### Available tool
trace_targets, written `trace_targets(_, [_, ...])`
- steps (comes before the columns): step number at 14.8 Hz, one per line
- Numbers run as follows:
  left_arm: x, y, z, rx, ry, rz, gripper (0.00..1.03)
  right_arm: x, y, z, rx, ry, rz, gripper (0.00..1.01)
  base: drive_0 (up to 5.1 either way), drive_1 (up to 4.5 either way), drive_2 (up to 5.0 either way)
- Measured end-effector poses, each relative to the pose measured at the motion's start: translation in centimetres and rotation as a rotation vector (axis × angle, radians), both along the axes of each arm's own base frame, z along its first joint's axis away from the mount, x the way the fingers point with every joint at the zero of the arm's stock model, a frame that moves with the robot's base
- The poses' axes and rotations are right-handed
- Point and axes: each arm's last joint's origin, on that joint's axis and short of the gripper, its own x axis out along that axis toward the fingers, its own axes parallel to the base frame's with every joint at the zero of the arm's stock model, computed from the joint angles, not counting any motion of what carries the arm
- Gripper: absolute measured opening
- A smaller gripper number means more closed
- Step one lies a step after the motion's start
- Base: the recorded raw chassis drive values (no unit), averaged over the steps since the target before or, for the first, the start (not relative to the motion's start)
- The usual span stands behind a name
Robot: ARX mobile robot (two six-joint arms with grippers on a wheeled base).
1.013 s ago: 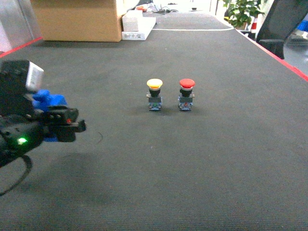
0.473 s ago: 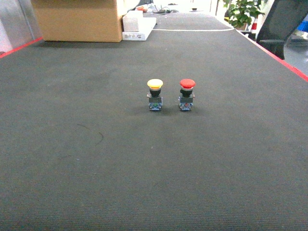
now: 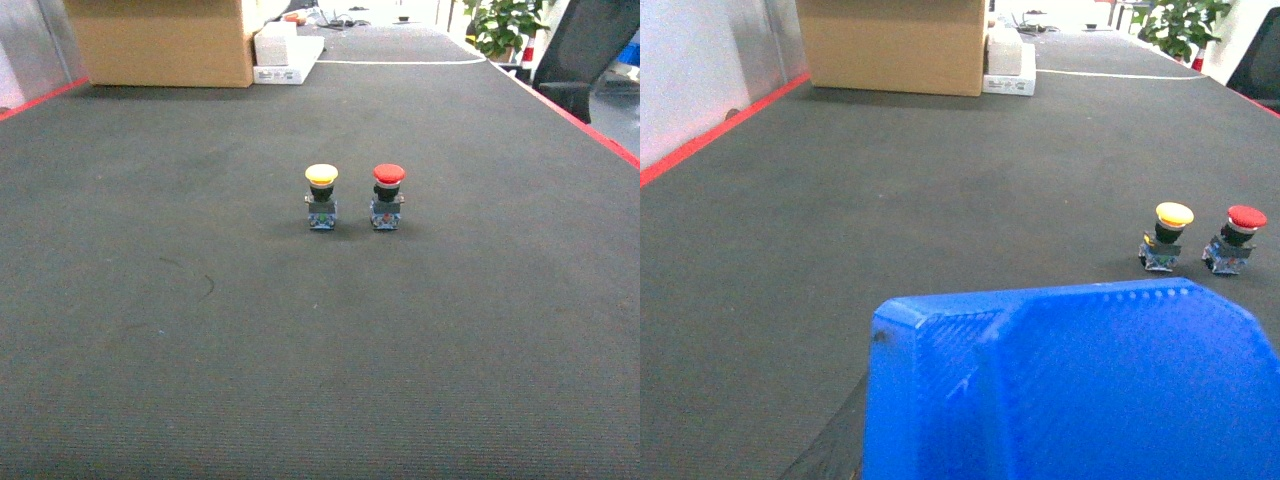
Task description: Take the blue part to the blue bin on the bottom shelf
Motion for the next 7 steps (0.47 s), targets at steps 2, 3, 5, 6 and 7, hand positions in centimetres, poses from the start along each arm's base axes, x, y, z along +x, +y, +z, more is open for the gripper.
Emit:
trace_targets(2, [-0.01,0.01,0.01,0.009,-0.001,0.002,0.44,0.00,0.00,0.00,0.000,0.000,0.000,0.98,0.0,0.00,0.0])
trace_targets(3, [-0.01,0.01,0.01,0.009,-0.001,0.002,0.44,0.00,0.00,0.00,0.000,0.000,0.000,0.98,0.0,0.00,0.0])
trace_targets(5, [-0.01,0.01,0.01,0.009,-0.001,0.002,0.44,0.00,0.00,0.00,0.000,0.000,0.000,0.98,0.0,0.00,0.0])
trace_targets(6, [-0.01,0.01,0.01,0.009,-0.001,0.001,0.44,0.00,0.00,0.00,0.000,0.000,0.000,0.98,0.0,0.00,0.0])
trace_targets(7, [0.00,0.01,0.00,0.009,-0.001,0.002,0.44,0.00,0.00,0.00,0.000,0.000,0.000,0.98,0.0,-1.86,1.9])
